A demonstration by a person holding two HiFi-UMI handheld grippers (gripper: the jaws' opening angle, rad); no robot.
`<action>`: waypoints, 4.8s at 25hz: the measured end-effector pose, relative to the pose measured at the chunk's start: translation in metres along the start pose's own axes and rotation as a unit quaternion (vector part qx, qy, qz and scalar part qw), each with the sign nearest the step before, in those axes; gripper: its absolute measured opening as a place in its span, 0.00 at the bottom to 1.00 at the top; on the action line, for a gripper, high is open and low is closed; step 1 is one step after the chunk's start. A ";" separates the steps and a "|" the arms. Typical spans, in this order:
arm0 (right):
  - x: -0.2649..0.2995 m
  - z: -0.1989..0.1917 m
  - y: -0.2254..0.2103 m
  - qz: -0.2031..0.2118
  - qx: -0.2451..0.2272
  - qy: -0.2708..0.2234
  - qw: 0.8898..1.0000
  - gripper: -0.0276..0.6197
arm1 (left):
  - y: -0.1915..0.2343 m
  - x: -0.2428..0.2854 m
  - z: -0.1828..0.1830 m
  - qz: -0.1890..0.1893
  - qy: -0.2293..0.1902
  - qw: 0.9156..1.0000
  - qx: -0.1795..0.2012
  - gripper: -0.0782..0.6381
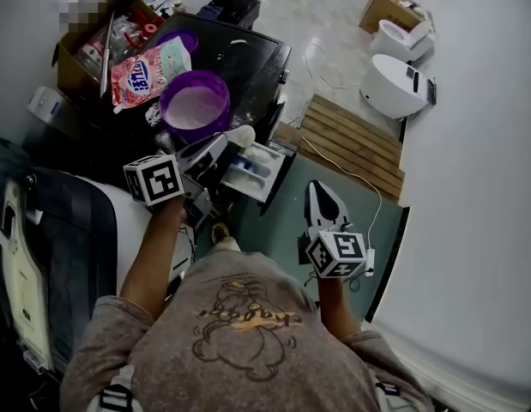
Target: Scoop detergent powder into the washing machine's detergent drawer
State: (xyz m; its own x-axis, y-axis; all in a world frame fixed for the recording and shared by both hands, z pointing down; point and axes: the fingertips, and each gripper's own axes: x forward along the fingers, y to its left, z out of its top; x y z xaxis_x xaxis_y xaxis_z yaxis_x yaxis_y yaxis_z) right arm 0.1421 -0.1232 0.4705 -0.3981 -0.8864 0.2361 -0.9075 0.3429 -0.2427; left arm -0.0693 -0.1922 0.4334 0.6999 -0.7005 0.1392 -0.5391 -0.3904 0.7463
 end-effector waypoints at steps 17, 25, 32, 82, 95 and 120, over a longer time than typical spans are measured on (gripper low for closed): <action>-0.023 -0.022 -0.002 0.022 0.005 0.013 1.000 0.04 | 0.031 -0.001 -0.077 0.043 0.014 0.998 0.037 0.14; -0.037 -0.030 -0.005 0.026 0.004 0.015 1.000 0.04 | 0.049 0.002 -0.106 0.079 0.033 0.995 0.055 0.14; -0.052 -0.030 -0.016 0.015 0.005 0.011 1.000 0.04 | 0.061 0.007 -0.124 0.111 0.057 0.988 0.097 0.14; -0.078 -0.046 -0.047 0.008 0.021 0.015 1.000 0.04 | 0.049 0.032 -0.197 0.146 0.221 0.719 0.642 0.14; -0.065 -0.044 -0.030 0.001 0.020 0.020 1.000 0.04 | 0.046 0.028 -0.211 0.077 0.252 0.566 0.781 0.14; -0.057 -0.029 -0.021 -0.035 0.013 0.003 0.999 0.04 | 0.004 0.009 -0.118 0.112 0.065 0.861 0.492 0.14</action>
State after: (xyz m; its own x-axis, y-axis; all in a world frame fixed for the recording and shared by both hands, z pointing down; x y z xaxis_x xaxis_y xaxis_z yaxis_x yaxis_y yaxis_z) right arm 0.1804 -0.0709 0.4893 -0.3349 -0.9058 0.2597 -0.9292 0.2717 -0.2506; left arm -0.0096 -0.1290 0.5143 0.5388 -0.7758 0.3283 -0.7583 -0.6164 -0.2122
